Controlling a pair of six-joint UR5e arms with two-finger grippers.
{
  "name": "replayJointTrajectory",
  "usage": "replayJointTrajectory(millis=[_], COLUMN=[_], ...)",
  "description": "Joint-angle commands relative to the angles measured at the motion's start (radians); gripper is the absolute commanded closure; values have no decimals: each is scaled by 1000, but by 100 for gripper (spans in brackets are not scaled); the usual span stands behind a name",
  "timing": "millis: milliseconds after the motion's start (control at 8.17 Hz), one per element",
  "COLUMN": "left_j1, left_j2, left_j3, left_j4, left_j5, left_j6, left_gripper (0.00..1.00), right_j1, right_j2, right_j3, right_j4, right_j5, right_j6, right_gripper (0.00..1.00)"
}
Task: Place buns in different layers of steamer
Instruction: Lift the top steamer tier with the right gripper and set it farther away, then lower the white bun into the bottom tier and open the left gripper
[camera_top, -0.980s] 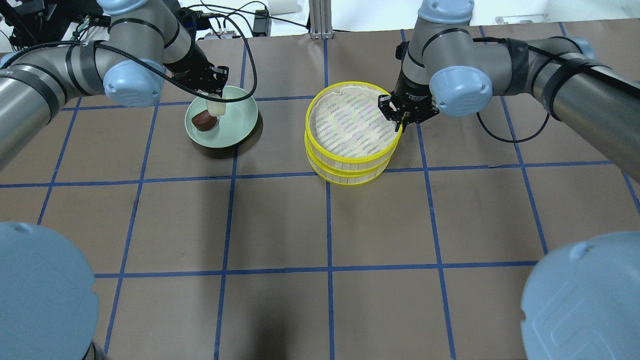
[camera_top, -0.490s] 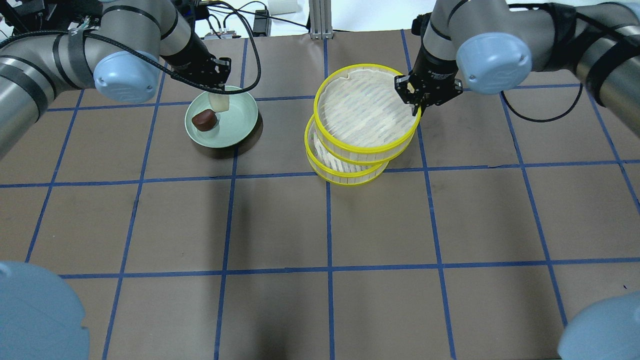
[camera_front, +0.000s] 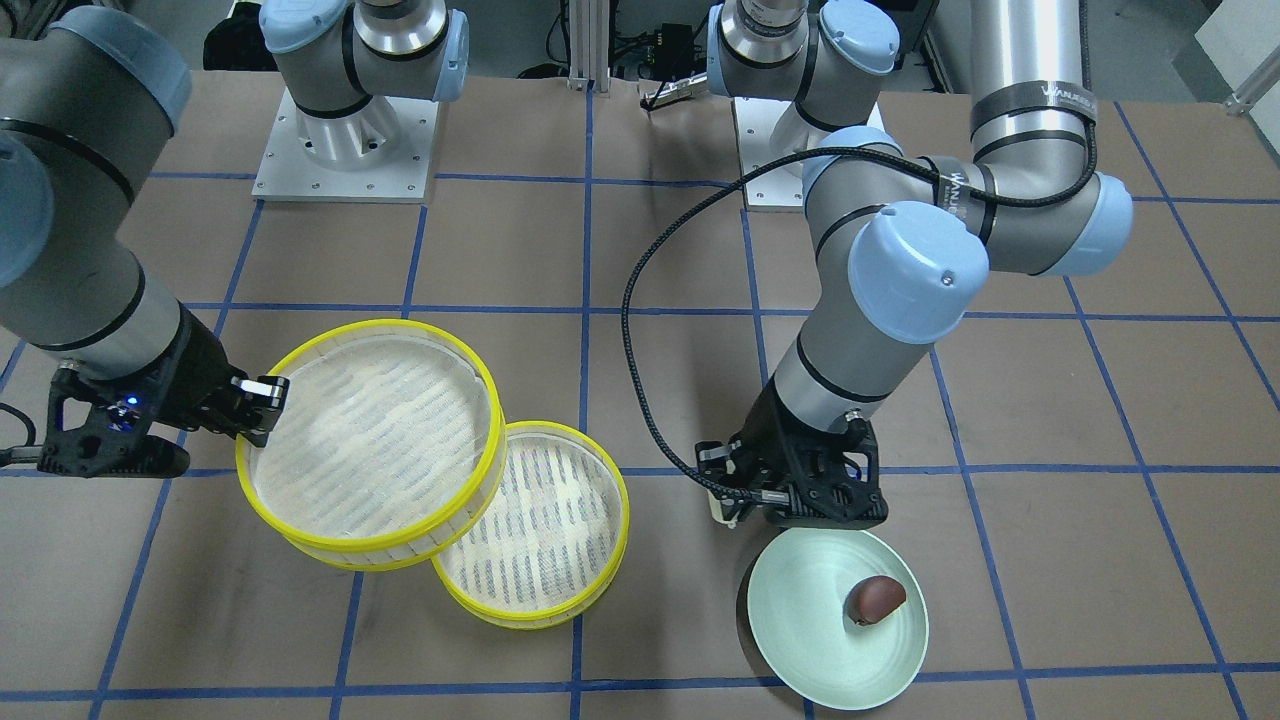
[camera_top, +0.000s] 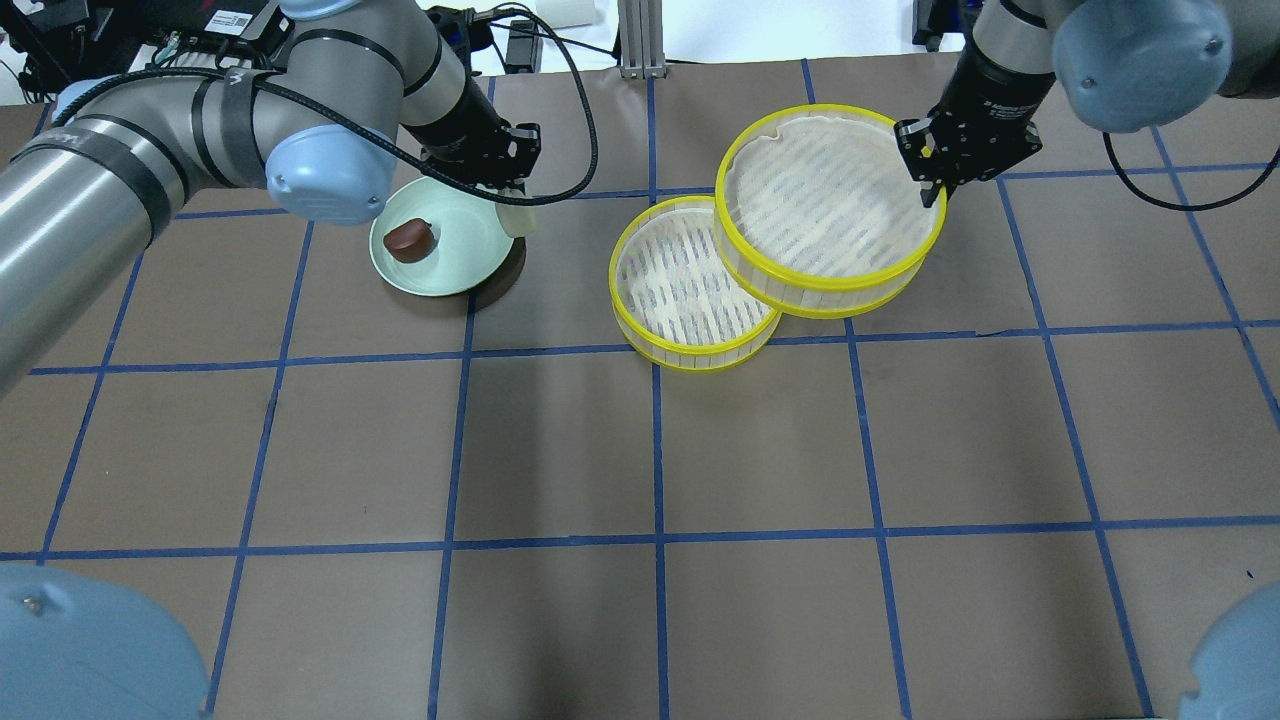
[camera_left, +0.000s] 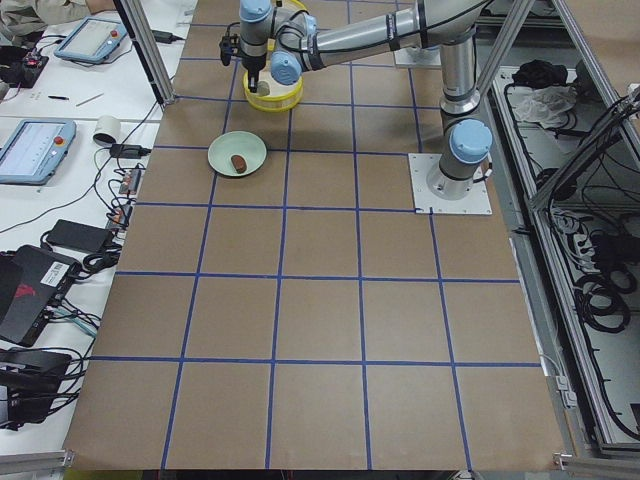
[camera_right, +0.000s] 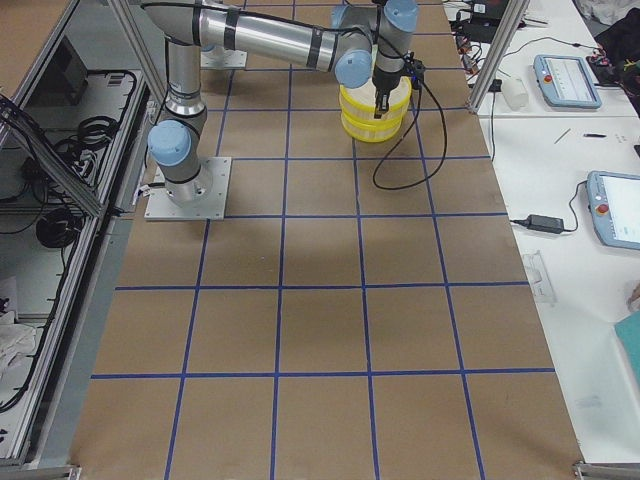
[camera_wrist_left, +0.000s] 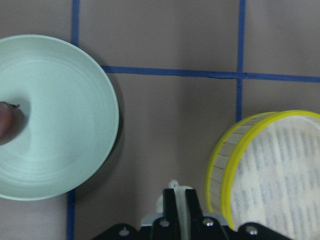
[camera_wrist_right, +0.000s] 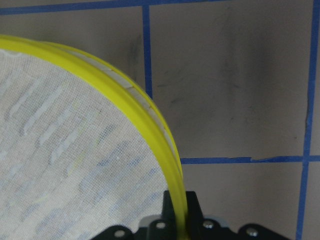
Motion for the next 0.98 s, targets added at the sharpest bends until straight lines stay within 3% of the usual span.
replayJointTrajectory(millis=[0, 245, 490, 612, 735, 857], left_j1=[-89, -150, -177, -183, -186, -186], left_j2=[-44, -116, -168, -185, -187, -184], left_j3=[-10, -10, -10, -10, -10, -8], left_j4=[120, 235, 252, 252, 252, 252], left_j5=[-133, -159, -168, -168, -162, -162], left_j6=[-155, -241, -246, -248, -287, -321], left_gripper=[100, 100, 100, 85, 31, 6], right_j1=[-31, -31, -31, -31, -31, -31], right_j2=[-4, -7, -1, 0, 0, 2], right_j3=[2, 2, 2, 2, 2, 2], right_j4=[13, 30, 27, 27, 26, 26], right_j5=[-2, -19, -12, -12, -11, -12], right_j6=[-42, -42, -44, -44, -44, -44], right_gripper=[100, 100, 100, 100, 100, 100])
